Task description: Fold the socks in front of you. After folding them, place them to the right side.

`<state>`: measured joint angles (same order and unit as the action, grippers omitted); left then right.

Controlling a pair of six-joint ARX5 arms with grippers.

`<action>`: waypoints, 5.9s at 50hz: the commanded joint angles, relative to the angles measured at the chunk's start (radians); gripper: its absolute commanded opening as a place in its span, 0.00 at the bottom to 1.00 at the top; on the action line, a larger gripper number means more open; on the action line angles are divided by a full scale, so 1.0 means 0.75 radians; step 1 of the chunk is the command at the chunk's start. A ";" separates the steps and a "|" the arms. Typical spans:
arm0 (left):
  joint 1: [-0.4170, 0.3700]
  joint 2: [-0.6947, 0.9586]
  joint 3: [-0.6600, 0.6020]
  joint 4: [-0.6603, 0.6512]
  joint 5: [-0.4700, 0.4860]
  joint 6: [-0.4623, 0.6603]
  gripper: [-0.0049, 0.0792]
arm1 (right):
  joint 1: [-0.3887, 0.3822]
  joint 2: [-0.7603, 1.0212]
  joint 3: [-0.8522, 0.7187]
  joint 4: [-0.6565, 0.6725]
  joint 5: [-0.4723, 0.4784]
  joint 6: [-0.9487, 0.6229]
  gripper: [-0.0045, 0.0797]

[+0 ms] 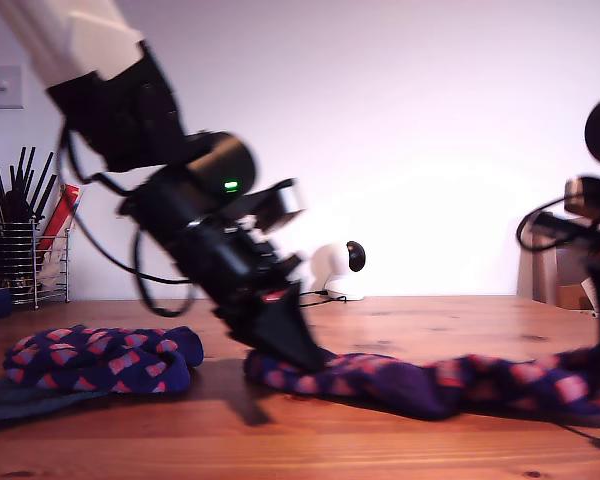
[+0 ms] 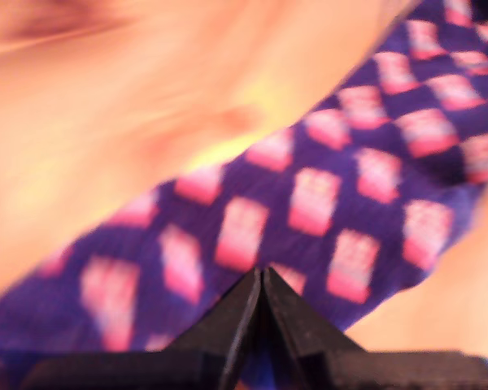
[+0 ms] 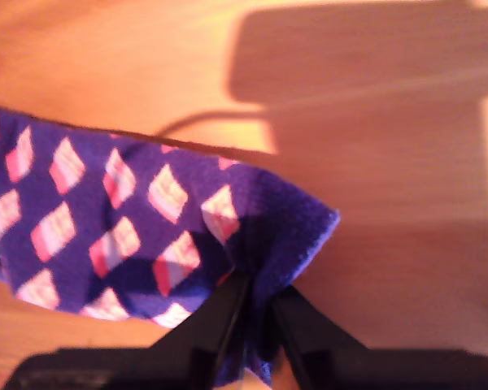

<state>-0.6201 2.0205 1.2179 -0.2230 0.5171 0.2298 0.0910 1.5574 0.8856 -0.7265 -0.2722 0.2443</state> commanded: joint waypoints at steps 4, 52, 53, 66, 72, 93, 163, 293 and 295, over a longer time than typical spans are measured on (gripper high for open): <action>-0.072 0.044 -0.002 0.046 0.006 -0.093 0.03 | -0.008 -0.034 0.052 -0.103 0.102 -0.094 0.04; -0.270 0.044 -0.002 0.351 0.047 -0.301 0.03 | -0.026 -0.037 0.273 -0.348 0.247 -0.231 0.04; -0.274 0.045 -0.002 0.358 0.045 -0.301 0.03 | -0.025 -0.037 0.273 -0.348 0.247 -0.231 0.04; -0.292 0.068 -0.002 0.437 0.008 -0.303 0.03 | -0.025 -0.037 0.273 -0.356 0.225 -0.231 0.04; -0.293 0.092 -0.002 0.449 -0.019 -0.301 0.03 | -0.025 -0.037 0.273 -0.355 0.221 -0.232 0.04; -0.291 0.219 0.134 0.331 -0.035 -0.265 0.03 | -0.016 -0.038 0.273 -0.365 0.186 -0.246 0.04; -0.415 0.283 0.263 0.417 -0.002 -0.343 0.03 | 0.194 -0.162 0.518 -0.407 -0.109 -0.149 0.04; -0.168 0.072 0.517 -0.789 -0.392 -0.016 0.03 | 0.193 -0.162 0.518 -0.441 0.097 -0.243 0.04; -0.168 0.089 0.517 -0.790 -0.392 -0.016 0.03 | 0.193 -0.162 0.518 -0.441 0.097 -0.243 0.04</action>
<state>-0.7475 2.0506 1.6199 -0.8127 0.2253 0.2131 0.2310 1.4483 1.2621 -1.0622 -0.1993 0.0696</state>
